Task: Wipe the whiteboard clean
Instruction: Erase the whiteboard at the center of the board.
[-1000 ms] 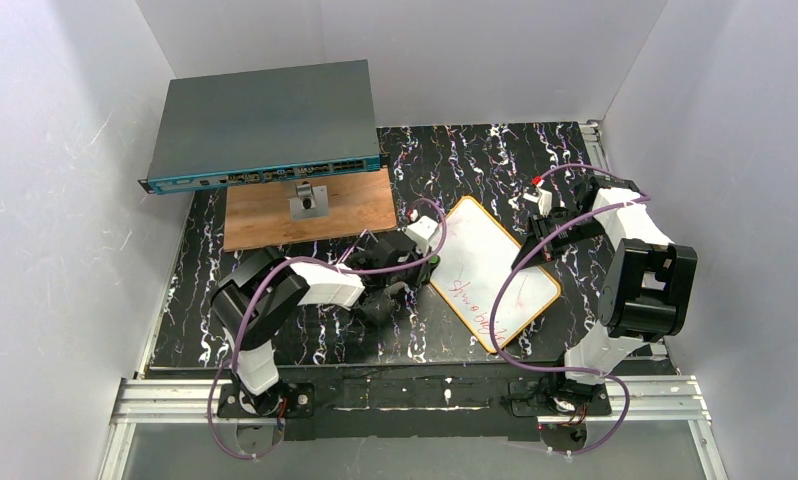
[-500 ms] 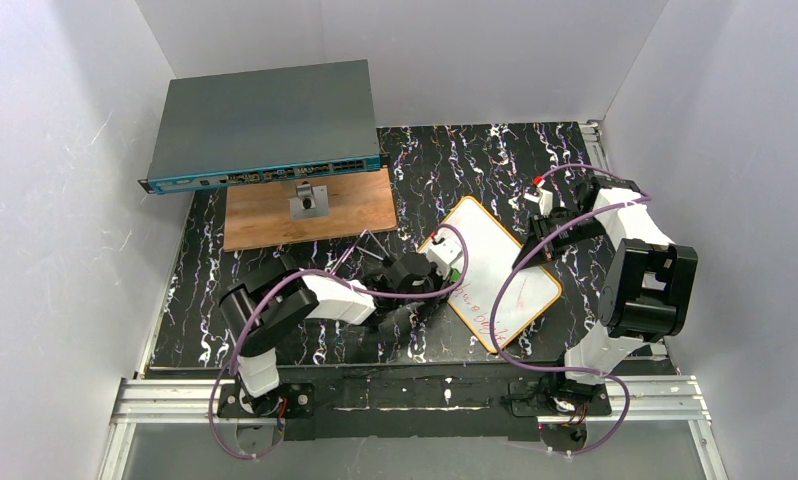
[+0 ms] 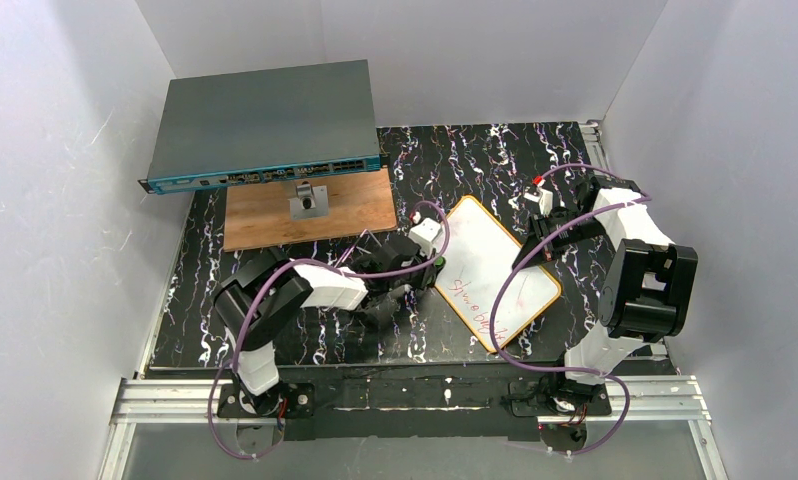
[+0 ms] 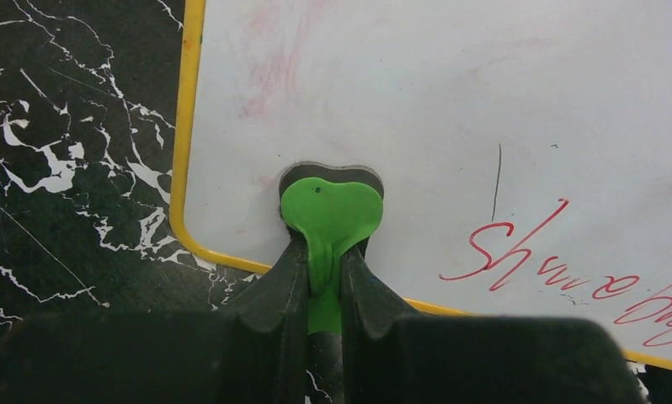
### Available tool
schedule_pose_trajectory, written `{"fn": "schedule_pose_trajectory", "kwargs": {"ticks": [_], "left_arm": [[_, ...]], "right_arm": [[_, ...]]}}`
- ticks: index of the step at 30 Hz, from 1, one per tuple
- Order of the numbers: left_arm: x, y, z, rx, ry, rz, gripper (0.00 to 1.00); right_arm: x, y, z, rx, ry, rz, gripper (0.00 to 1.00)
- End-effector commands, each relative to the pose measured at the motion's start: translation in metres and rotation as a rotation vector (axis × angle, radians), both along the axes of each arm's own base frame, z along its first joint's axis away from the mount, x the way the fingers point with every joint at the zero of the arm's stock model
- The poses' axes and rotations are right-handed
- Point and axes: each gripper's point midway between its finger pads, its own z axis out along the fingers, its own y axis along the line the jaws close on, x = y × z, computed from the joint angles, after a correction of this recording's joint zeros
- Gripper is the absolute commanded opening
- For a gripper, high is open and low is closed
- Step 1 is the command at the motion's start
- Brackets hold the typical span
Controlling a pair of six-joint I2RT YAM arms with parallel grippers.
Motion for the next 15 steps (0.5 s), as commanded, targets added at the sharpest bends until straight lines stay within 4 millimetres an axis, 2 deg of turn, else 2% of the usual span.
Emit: {"fn": "schedule_pose_trajectory", "kwargs": {"ticks": [1,4,7,11,15], "left_arm": [[-0.023,-0.015,-0.004,0.030,-0.044,-0.094,0.00],[-0.053,-0.040,0.002,0.021,-0.098,-0.211,0.00],[-0.059,-0.053,0.004,0.014,-0.103,-0.244,0.00],[-0.050,-0.053,0.003,0.080,-0.118,-0.230,0.00],[-0.021,-0.033,-0.004,0.245,-0.150,-0.106,0.00]], "right_arm": [[0.004,0.010,0.008,0.039,-0.153,0.087,0.01],[0.004,0.010,0.008,0.039,-0.152,0.087,0.01],[0.004,0.010,0.008,0.040,-0.151,0.086,0.01],[0.004,0.010,0.008,0.040,-0.152,0.087,0.01],[0.004,0.010,0.008,0.038,-0.154,0.087,0.01]]}}
